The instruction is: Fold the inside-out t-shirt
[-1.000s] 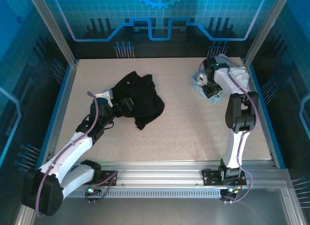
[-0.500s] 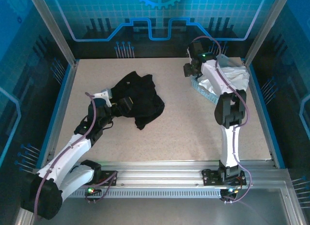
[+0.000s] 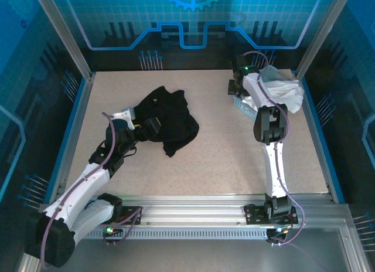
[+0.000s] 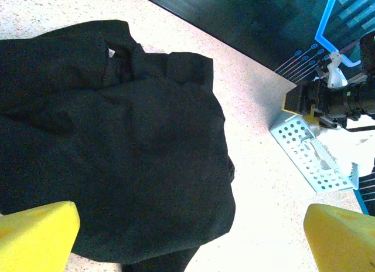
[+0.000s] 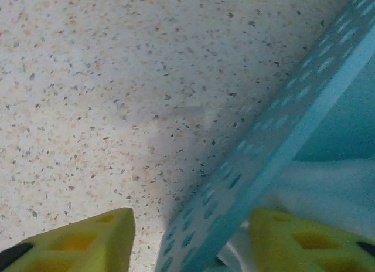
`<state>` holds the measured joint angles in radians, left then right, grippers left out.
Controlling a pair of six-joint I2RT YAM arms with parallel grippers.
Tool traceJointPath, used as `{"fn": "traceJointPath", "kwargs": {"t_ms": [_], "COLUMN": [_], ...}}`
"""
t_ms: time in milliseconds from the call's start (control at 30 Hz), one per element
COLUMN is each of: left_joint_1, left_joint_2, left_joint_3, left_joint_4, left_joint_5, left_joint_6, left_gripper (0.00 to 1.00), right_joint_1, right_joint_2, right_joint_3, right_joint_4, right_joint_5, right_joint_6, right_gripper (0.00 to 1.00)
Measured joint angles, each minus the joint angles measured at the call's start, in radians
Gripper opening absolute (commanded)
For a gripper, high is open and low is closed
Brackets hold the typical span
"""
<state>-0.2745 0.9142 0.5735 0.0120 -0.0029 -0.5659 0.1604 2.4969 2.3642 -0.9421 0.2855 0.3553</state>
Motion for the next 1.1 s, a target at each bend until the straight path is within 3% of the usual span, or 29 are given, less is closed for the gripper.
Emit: {"fn": "traceJointPath", "kwargs": {"t_ms": [167, 500, 833, 1100], "left_joint_1": [0.0, 0.0, 0.0, 0.0], "left_joint_2": [0.0, 0.011, 0.046, 0.09], "left_joint_3": [0.0, 0.0, 0.0, 0.0], "left_joint_4": [0.0, 0.002, 0.002, 0.025], "left_joint_5": [0.0, 0.0, 0.0, 0.0], "left_joint_6": [0.007, 0.019, 0.019, 0.018], "left_gripper": [0.99, 0.99, 0.99, 0.99], "right_joint_1": [-0.039, -0.117, -0.183, -0.25], "right_joint_2": [-0.005, -0.143, -0.195, -0.195], "right_joint_3": [-0.021, -0.267, -0.352, -0.354], "right_joint_4": [0.011, 0.047, 0.034, 0.009], "right_joint_5": [-0.029, -0.027, 0.016, 0.105], "right_joint_6": [0.002, -0.119, -0.39, -0.53], "right_gripper": [0.37, 0.19, 0.15, 0.24]}}
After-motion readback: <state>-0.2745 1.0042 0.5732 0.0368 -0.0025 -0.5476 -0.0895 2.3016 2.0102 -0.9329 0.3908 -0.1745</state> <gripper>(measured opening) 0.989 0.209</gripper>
